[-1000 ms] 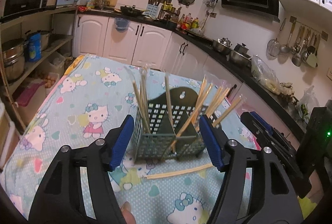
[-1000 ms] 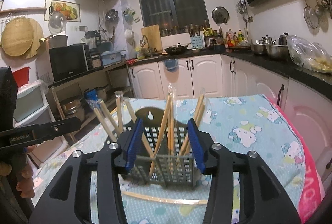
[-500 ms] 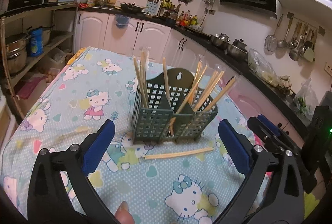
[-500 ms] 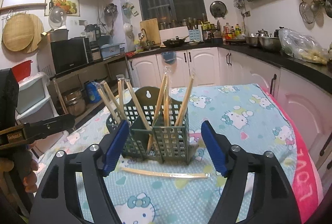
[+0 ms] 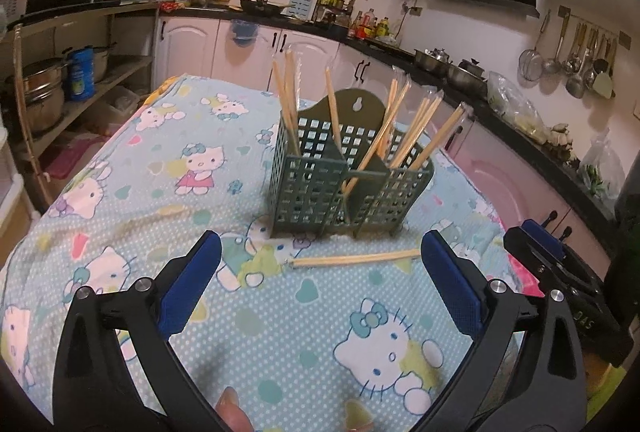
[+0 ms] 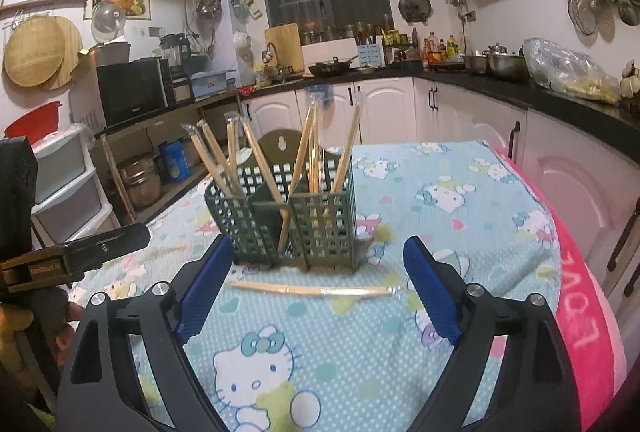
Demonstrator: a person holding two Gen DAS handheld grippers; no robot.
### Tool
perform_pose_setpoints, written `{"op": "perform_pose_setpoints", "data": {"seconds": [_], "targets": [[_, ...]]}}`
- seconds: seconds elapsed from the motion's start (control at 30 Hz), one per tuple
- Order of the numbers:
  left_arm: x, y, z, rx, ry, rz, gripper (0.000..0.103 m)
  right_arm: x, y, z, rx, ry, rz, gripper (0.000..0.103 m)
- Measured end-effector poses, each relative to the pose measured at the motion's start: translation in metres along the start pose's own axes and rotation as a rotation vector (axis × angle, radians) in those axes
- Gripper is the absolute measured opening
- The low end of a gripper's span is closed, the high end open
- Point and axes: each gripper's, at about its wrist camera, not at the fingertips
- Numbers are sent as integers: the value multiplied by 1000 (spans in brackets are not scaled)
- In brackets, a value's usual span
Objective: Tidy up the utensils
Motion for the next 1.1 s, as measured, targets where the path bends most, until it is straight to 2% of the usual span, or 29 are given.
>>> {"op": "perform_pose_setpoints", "data": {"seconds": [0.53, 0.73, 1.1], "targets": [[-7, -34, -6, -42, 54, -21, 91, 0, -37, -6, 31, -70, 12, 91], [-12, -42, -5, -45, 66, -30, 91, -1, -45, -12, 50, -105, -18, 93], [-16, -51, -12, -78, 78, -61, 92, 1, -53, -19, 50, -108, -66, 95]]}}
Point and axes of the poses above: each gripper's, at about its wrist camera, not at the fingertips, and x roughly against the way its jaws point, z to its left, y to its top, and after that the axes turned 12 degrees about -x, right-handed
